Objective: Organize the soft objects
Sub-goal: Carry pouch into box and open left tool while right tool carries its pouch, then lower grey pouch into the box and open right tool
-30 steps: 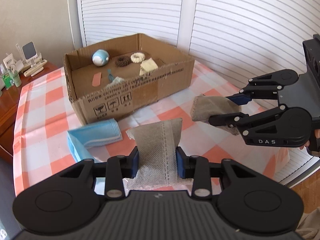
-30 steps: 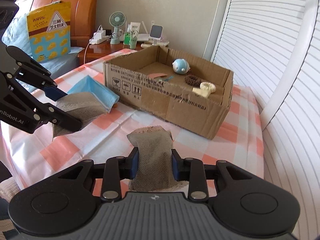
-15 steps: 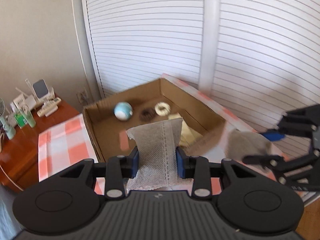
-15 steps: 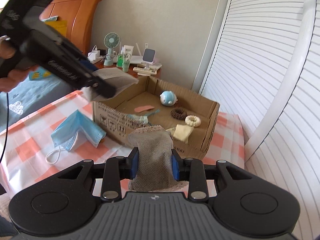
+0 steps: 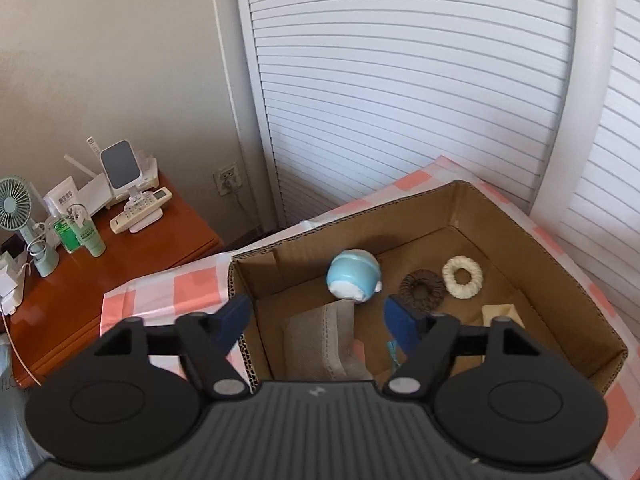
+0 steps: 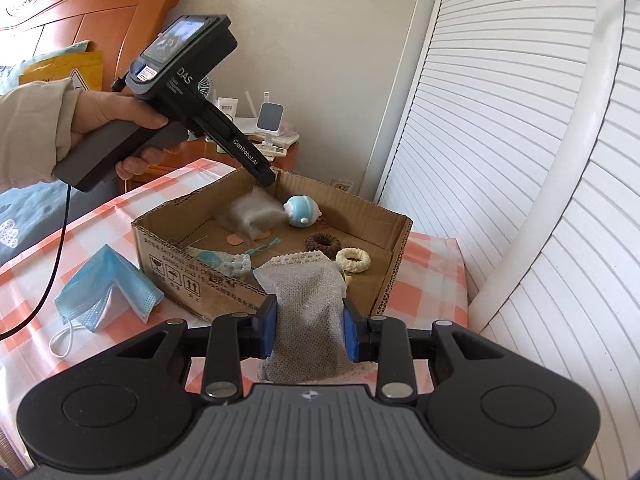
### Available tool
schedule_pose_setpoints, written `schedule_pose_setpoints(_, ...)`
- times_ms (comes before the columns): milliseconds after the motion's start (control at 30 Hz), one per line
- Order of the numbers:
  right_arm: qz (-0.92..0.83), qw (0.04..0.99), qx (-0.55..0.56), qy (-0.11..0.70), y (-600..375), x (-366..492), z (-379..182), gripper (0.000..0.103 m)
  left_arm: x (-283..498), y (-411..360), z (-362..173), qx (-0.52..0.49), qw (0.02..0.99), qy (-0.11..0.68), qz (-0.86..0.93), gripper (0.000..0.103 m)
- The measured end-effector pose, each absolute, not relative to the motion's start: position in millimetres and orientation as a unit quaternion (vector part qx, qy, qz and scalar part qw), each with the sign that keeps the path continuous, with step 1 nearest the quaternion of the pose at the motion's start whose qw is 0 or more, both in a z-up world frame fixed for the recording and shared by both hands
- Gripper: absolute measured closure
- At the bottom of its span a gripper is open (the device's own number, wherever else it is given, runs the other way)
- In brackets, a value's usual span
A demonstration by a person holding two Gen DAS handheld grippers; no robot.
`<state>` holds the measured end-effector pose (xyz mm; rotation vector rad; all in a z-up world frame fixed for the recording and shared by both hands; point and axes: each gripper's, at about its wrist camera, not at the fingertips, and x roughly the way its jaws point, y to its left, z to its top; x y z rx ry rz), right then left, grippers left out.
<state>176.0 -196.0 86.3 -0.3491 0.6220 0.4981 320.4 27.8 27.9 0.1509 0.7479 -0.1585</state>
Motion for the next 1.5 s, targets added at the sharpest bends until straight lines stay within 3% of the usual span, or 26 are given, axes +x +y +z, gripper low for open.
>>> schedule_pose_setpoints(67,0.239,0.907,-0.169,0.303,-195.9,179.1,85.3,0.066,315.3,32.8,29.7,0.074,0.927,0.359,-0.074,0.023)
schedule_pose_setpoints(167,0.237,0.907,-0.169,0.305,-195.6,181.9,84.5,0.066,297.1,36.6,35.8,0.075,0.928,0.356,-0.082,0.011)
schedule_pose_setpoints(333,0.237,0.905,-0.167,0.310,-190.9,187.0,84.1,0.066,251.4,40.1,49.8,0.097,0.924,0.357,-0.093,0.007)
schedule_pose_setpoints(733,0.232,0.907,-0.161,0.311,-167.5,204.3,95.5,0.066,127.0,53.0,51.1,0.074,0.934,0.336,-0.099,0.003)
schedule_pose_setpoints(1167,0.223,0.908,-0.167,0.315,-125.7,262.2,102.9,0.066,81.6,57.4,18.6,0.037,0.934,0.348,-0.064,0.003)
schedule_pose_setpoints(1233,0.221,0.907,-0.169,0.317,-117.9,275.1,101.7,0.059,79.5,59.6,17.1,0.032,0.934,0.351,-0.066,0.003)
schedule_pose_setpoints(1300,0.216,0.906,-0.170,0.323,-112.0,287.4,98.6,0.026,78.5,63.2,16.9,0.028,0.934,0.351,-0.059,0.003)
schedule_pose_setpoints(1367,0.209,0.906,-0.166,0.327,-109.0,298.7,94.5,0.006,77.1,67.4,16.8,0.024,0.935,0.350,-0.053,0.003)
schedule_pose_setpoints(1500,0.192,0.913,-0.139,0.332,-112.6,302.1,89.1,0.002,75.0,74.4,15.9,0.017,0.934,0.353,-0.048,0.003)
